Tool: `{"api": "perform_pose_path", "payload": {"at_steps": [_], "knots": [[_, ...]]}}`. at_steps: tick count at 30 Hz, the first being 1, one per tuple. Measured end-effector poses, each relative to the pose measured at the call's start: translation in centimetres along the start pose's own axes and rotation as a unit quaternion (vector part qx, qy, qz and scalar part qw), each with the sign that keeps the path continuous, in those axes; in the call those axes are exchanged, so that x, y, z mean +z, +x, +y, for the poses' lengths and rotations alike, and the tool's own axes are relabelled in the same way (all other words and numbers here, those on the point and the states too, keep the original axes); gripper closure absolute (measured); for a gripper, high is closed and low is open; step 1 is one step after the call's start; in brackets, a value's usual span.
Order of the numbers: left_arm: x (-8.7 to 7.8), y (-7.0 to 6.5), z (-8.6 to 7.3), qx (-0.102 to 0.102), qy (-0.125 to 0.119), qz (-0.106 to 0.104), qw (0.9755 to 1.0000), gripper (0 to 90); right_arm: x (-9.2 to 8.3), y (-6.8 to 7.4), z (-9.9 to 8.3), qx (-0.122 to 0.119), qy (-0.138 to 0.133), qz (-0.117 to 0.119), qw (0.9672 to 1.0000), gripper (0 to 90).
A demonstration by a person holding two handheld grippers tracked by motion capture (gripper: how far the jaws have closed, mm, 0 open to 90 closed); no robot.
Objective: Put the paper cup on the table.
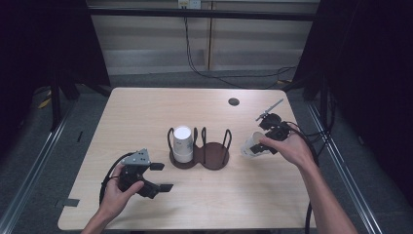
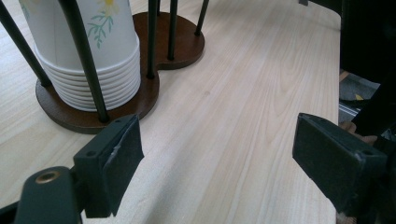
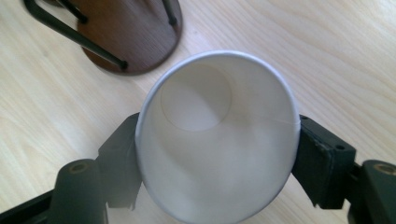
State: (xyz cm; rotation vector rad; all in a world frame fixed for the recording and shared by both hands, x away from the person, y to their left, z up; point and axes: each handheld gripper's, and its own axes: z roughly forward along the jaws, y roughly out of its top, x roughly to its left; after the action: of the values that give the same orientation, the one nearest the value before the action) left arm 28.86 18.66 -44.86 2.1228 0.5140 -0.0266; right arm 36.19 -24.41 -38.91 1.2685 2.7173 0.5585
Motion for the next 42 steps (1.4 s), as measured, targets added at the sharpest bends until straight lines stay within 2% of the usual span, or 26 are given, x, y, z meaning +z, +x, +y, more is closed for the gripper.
{"api": "perform_pose_path", "payload": {"at_steps": [11, 15, 22, 26, 29, 31, 34, 37, 42], "knots": [[0.1, 0.0, -0.1, 0.003, 0.004, 0.001, 1.0000, 16.2, 1.5, -0.4, 0.6, -0.003, 0.048, -0.026, 0.9985, 24.6], [0.0, 0.2, -0.1, 0.001, 0.002, 0.009, 1.0000, 16.2, 2.0, -0.5, 0.8, -0.003, 0.054, -0.034, 0.9980, 24.1], [-0.1, 0.2, -0.2, -0.001, 0.002, 0.008, 1.0000, 16.2, 3.0, -0.5, 1.1, 0.001, 0.073, -0.037, 0.9967, 23.8], [-0.1, 0.1, -0.2, 0.002, 0.002, 0.007, 1.0000, 16.2, 3.4, -0.6, 1.3, 0.001, 0.076, -0.041, 0.9963, 23.4], [-0.1, 0.2, -0.1, -0.004, -0.001, 0.008, 1.0000, 16.2, 3.6, -0.7, 1.4, 0.006, 0.079, -0.039, 0.9961, 22.5], [-0.1, 0.2, -0.1, -0.010, -0.007, 0.008, 0.9999, 16.2, 3.8, -0.8, 1.4, 0.019, 0.073, -0.038, 0.9964, 22.1], [-0.3, 0.2, -0.1, -0.010, -0.009, 0.010, 0.9999, 16.1, 4.2, -0.9, 1.4, 0.024, 0.074, -0.042, 0.9961, 21.4], [-0.4, 0.3, -0.1, -0.010, -0.011, 0.013, 0.9998, 16.1, 4.3, -0.9, 1.4, 0.033, 0.065, -0.033, 0.9968, 20.7], [-0.5, 0.3, -0.1, -0.011, -0.012, 0.013, 0.9998, 16.2, 4.3, -0.7, 1.6, 0.030, 0.063, -0.030, 0.9971, 17.2]]}}
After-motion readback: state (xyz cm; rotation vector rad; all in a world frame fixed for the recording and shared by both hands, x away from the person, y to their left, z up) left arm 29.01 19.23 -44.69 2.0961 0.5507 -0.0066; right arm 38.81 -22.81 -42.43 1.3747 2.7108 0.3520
